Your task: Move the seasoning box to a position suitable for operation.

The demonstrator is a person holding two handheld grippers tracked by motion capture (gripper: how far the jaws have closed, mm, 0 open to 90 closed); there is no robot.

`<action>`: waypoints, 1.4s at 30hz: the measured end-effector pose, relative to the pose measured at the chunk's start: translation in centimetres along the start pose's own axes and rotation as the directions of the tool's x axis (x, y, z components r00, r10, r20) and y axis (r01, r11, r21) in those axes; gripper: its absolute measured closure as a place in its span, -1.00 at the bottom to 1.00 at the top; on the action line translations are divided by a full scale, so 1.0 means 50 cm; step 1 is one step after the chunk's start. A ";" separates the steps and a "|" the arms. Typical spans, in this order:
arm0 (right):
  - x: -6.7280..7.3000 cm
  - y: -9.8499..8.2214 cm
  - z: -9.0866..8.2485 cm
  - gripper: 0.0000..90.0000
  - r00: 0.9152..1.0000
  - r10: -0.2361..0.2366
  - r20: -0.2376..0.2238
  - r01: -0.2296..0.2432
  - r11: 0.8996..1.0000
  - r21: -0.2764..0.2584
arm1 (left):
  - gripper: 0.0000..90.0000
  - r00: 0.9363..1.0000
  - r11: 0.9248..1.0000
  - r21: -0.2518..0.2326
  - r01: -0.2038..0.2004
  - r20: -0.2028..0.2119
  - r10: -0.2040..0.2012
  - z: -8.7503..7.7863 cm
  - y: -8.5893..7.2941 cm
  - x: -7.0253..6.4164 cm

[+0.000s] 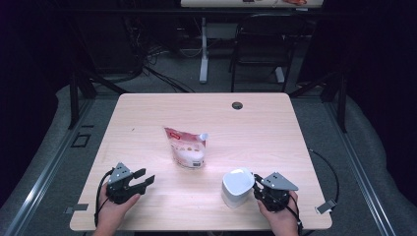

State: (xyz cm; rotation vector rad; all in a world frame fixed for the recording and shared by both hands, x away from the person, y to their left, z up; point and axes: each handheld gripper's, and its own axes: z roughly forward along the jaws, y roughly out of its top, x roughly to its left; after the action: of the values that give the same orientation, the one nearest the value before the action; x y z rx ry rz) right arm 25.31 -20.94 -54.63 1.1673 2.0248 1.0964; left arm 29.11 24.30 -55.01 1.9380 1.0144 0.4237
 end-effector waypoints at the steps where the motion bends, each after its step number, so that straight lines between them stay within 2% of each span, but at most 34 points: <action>1: 0.001 -0.001 -0.004 0.63 1.000 -0.007 0.002 0.007 1.000 0.003 | 0.16 1.000 1.000 0.000 0.000 0.000 0.000 0.000 0.000 0.000; 5: -0.004 -0.005 -0.018 0.73 1.000 -0.014 -0.005 0.014 1.000 0.013 | 0.16 1.000 1.000 -0.006 -0.004 0.008 0.004 0.007 0.004 -0.003; 8: -0.011 -0.007 -0.027 0.88 1.000 0.019 -0.020 -0.019 1.000 0.020 | 0.16 1.000 1.000 -0.002 -0.009 0.013 0.009 0.010 0.007 -0.004; 10: -0.010 -0.008 -0.030 0.90 0.999 0.028 -0.046 -0.027 0.999 0.025 | 0.16 1.000 1.000 0.000 -0.009 0.016 0.009 0.011 0.008 -0.005; 11: -0.009 -0.009 -0.031 0.87 0.998 0.014 -0.053 -0.013 0.999 0.032 | 0.16 1.000 1.000 0.001 -0.013 0.018 0.013 0.011 0.009 -0.005; 14: -0.004 -0.009 -0.030 0.65 0.999 -0.035 -0.010 0.035 0.999 0.028 | 0.16 1.000 1.000 -0.003 -0.012 0.017 0.012 0.013 0.009 -0.006; 18: -0.008 -0.009 -0.026 0.53 0.999 -0.041 0.011 0.041 0.999 0.014 | 0.16 1.000 1.000 -0.004 -0.011 0.016 0.011 0.012 0.009 -0.006; 21: -0.024 -0.009 -0.013 0.49 0.999 -0.037 -0.028 0.036 0.999 -0.020 | 0.16 1.000 1.000 0.003 -0.015 0.016 0.015 0.011 0.008 -0.005; 28: -0.031 -0.008 0.002 0.74 0.996 -0.028 -0.089 0.027 1.000 -0.007 | 0.16 1.000 1.000 -0.004 -0.010 0.007 0.010 0.008 0.006 -0.003; 30: -0.029 -0.007 0.002 0.80 0.996 -0.037 -0.082 0.038 0.999 0.007 | 0.16 1.000 1.000 -0.002 -0.010 0.008 0.010 0.007 0.006 -0.003; 32: -0.030 -0.005 0.003 0.82 0.996 -0.024 -0.082 0.025 1.000 0.009 | 0.16 1.000 1.000 0.002 -0.013 0.007 0.013 0.005 0.006 -0.004; 37: -0.024 -0.003 -0.001 0.83 0.997 -0.028 -0.068 0.030 0.999 0.029 | 0.16 1.000 1.000 -0.009 -0.007 0.004 0.007 0.005 0.006 -0.003; 42: -0.006 -0.001 -0.011 0.84 0.999 -0.026 -0.032 0.028 0.998 0.059 | 0.16 1.000 1.000 -0.009 -0.012 0.005 0.012 0.004 0.006 -0.004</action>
State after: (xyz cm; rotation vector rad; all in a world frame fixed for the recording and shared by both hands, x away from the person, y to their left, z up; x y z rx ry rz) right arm 25.00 -21.43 -54.37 1.1559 2.1046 1.0542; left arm 29.30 23.95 -54.85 1.9373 0.9964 0.4299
